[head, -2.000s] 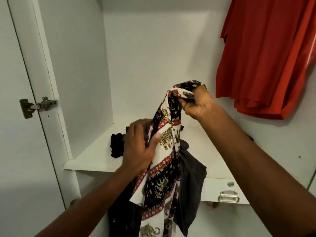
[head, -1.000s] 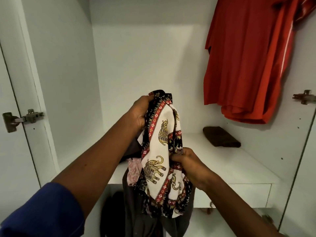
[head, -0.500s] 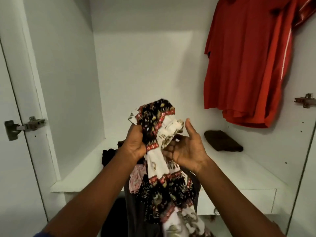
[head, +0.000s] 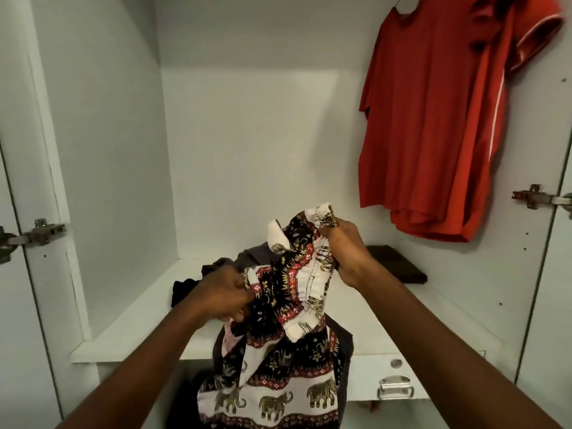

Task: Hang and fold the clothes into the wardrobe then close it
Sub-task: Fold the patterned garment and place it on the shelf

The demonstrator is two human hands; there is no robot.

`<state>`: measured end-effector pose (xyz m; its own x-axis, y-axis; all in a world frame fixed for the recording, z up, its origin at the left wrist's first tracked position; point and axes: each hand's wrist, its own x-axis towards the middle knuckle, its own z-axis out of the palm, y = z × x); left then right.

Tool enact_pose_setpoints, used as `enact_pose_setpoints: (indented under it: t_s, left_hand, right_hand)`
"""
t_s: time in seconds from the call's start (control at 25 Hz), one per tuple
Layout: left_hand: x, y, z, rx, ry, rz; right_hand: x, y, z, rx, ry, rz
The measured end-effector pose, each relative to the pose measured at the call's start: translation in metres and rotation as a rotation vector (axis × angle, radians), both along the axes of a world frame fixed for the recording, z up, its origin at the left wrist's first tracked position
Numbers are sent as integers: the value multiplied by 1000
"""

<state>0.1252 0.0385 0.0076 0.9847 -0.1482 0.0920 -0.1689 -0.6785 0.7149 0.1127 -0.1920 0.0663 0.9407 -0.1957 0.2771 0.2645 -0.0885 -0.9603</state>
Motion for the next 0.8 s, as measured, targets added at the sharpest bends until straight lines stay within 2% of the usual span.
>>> enact_pose_setpoints:
  t_s: [0.04,0.08,0.12,0.16,0.2,0.28,0.32,0.4,0.48,0.56,0.6,0.72,0.8]
  left_hand:
    - [-10,-5,9,-39,-110,36]
    - [-17,-12,14,-178,-211,58]
    - [-28,-22,20,-358,-258,45]
    - [-38,-33,26,-536,-252,-12]
    - [-44,-46,27,-667,-205,-109]
    - [-58,-71,25,-680,-186,-263]
    - [-62,-82,24,-641,-231,-273]
    - [-56,-92,26,-602,-328,-176]
    - [-45,-84,40,-572,-325,-127]
    - [-37,-62,62,-488,-268,-176]
    - [-36,-47,74,-423,-266,-202]
    - [-39,-5,115,-195,-369,-242]
    - [-42,15,142,-101,-408,-251]
  right_hand:
    - [-1,-4,8,-337,0,-95]
    - [-6,-6,18,-664,3,-186]
    - [-12,-6,28,-863,-10,-232]
    - [-17,-4,38,-845,-24,-189]
    - [-21,-1,48,-627,-16,-79]
    - [-29,9,61,-41,76,181]
    - [-32,14,65,140,96,248]
    - [-33,19,67,251,83,266]
    - [-36,19,68,194,17,221]
    - [-35,11,69,4,-84,122]
    - [-36,4,71,-158,-157,76]
    - [-49,-7,80,-795,-334,7]
    - [-53,-6,81,-1245,-421,-144]
